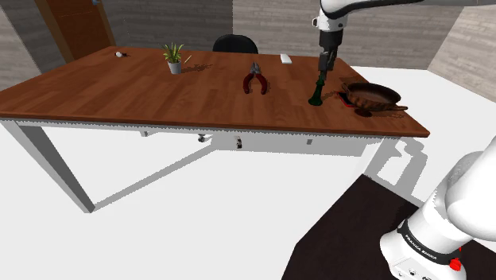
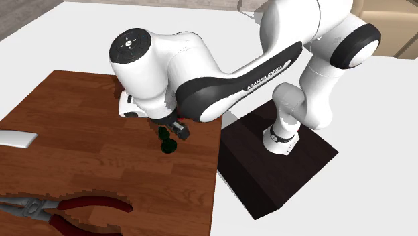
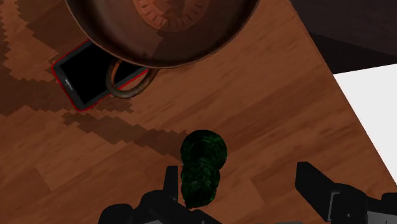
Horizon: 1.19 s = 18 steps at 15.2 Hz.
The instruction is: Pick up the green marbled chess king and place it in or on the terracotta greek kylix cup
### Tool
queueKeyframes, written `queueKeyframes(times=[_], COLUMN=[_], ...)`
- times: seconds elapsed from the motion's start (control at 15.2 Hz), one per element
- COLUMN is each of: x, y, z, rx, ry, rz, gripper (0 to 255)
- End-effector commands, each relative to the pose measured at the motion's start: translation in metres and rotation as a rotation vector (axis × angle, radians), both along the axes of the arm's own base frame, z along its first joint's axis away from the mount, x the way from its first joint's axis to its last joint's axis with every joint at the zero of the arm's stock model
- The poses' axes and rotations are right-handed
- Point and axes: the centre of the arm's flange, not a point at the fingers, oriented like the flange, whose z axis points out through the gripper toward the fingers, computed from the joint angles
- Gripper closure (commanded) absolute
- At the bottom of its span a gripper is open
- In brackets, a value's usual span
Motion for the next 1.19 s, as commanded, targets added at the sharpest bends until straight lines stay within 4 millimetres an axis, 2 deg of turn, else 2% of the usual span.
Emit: queueKeyframes(times=[0.0,0.07,0.59,1.12], x=[0.025,0.037,0.032,0.032], y=[-0.006,-0.009,-0.017,-0.017], z=[-0.003,-0.006,-0.045,-0.045], rx=[-0.019,-0.028,-0.028,-0.028], ry=[0.013,0.019,0.019,0.019], rz=[0.041,0.06,0.06,0.06], gripper=[0,0,0,0])
